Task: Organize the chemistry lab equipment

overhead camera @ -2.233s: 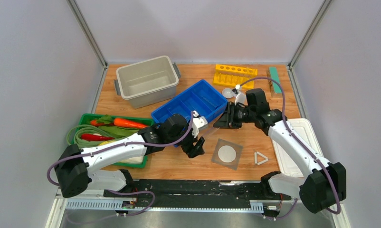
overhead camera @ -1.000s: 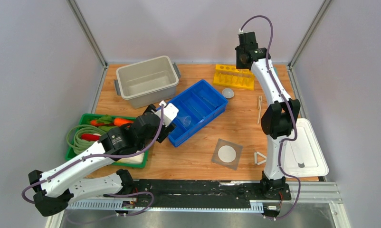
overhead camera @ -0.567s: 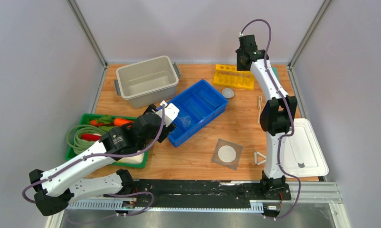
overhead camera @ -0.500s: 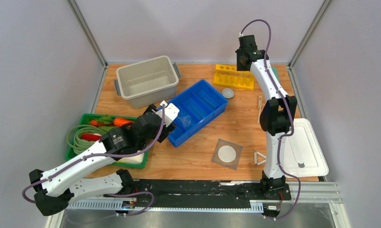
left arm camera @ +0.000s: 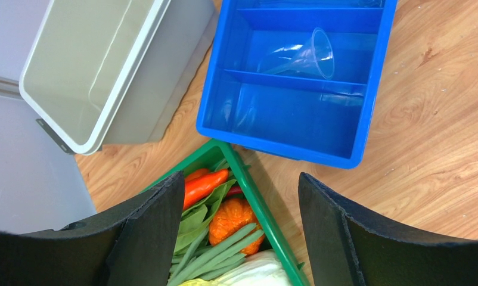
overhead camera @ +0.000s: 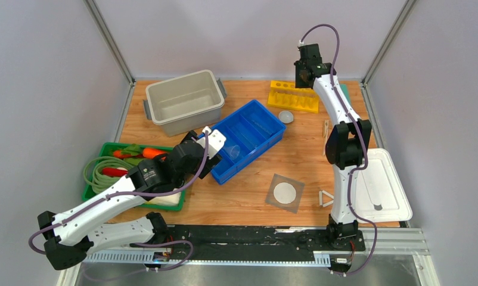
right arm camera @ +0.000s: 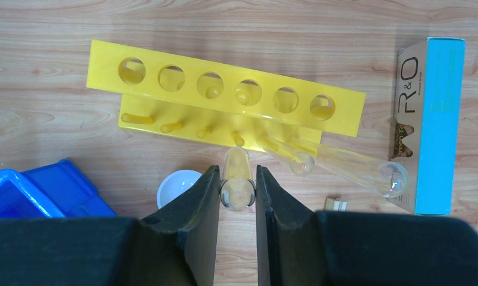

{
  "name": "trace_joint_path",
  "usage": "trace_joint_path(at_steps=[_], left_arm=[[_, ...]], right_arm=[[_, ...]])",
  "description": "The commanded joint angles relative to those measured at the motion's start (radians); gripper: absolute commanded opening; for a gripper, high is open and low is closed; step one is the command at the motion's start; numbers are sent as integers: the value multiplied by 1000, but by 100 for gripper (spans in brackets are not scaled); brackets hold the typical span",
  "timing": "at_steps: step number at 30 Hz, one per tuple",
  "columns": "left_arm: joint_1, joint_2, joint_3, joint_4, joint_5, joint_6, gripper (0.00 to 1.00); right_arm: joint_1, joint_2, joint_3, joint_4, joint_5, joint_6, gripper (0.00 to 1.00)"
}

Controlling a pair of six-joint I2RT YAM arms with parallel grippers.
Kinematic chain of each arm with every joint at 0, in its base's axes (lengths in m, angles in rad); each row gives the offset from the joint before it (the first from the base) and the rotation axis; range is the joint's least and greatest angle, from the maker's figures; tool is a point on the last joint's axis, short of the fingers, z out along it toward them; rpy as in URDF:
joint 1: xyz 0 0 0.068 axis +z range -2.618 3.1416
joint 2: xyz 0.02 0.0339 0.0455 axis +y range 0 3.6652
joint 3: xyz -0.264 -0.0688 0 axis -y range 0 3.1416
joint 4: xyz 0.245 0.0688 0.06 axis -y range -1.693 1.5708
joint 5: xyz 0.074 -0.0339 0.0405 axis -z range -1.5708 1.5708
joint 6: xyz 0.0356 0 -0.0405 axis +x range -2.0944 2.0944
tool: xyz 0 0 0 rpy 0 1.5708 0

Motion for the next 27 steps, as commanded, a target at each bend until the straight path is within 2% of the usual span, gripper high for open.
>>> trace_joint_path(at_steps=[1,27], left_arm=[[-5,-1,19,22,-9,16,77],[-5,11,19,25,-7,19,77]], right_arm=[[-5,-34,54,60,-6,-4,26],[-22,30,37,66,-34,0,27]])
